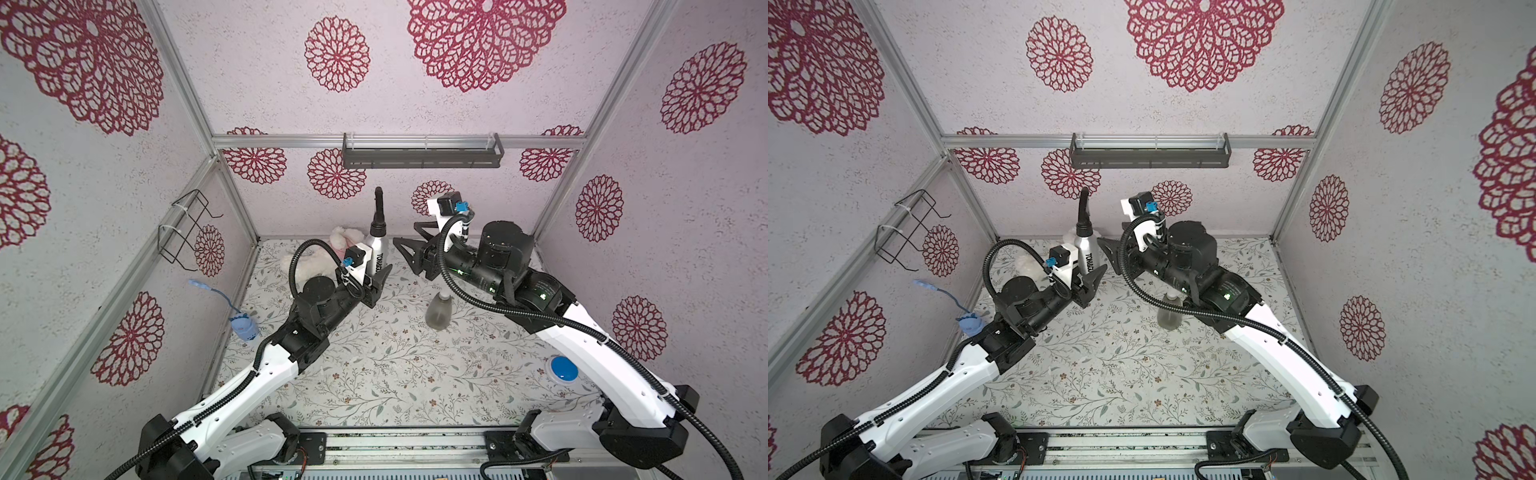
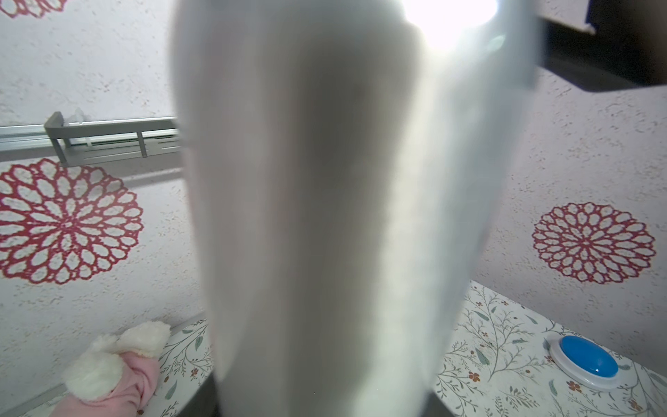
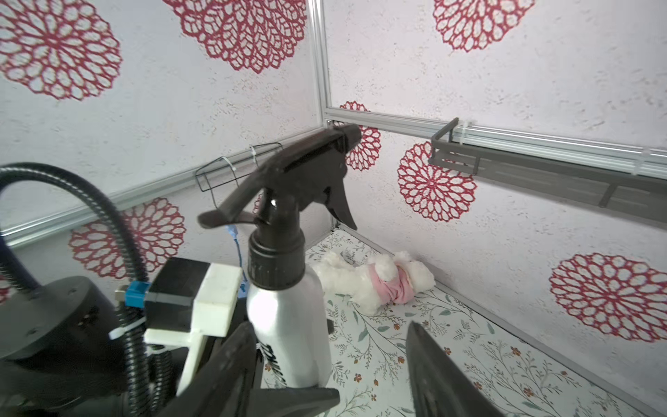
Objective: Attach spray nozzles to spray bottles
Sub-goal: Screw the spray nozzle on the spray bottle.
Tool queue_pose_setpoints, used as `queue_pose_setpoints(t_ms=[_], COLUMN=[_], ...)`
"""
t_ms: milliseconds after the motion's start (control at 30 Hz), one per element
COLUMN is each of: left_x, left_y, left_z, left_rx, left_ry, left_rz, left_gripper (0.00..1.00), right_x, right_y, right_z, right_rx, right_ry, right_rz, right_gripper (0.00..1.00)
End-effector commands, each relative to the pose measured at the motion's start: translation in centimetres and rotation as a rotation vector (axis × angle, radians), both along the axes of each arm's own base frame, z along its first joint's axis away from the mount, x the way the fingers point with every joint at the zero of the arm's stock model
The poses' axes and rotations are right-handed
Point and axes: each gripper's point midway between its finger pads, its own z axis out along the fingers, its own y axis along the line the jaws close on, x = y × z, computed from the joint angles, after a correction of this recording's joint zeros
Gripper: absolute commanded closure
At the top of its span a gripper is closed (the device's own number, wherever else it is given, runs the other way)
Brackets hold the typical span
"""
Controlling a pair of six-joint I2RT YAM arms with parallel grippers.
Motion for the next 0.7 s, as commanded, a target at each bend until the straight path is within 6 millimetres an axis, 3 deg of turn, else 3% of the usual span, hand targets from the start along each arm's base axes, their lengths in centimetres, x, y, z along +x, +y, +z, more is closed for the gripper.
queue_pose_setpoints(t_ms=[0, 233, 433, 667], left_x=[-0.8, -1.0, -1.0, -0.9], left_y=[-0.5, -0.9, -1.1, -1.2], left_z=[1.3, 1.2, 0.8, 0.6], left_rx=[-0.011, -0.005, 0.0, 0.004], left_ry=[-0.046, -0.04, -0.034, -0.034], left_rz=[-0.053, -0.08, -0.087, -0.088], left_gripper=[0.98, 0.98, 0.98, 0.98], right_x=[-2.0, -0.8, 0.3, 0.1], right_y=[1.1, 1.9, 2.8, 3.2], right_z=[2.6, 3.3, 3.6, 3.8], right_rx=[0.066, 0.102, 0.103, 0.116], right_ry=[-0.024, -0.019, -0.01, -0.002], right_rz=[0.179, 0.252, 0.265, 0.295], right_gripper=[0.32, 0.32, 0.42, 0.49])
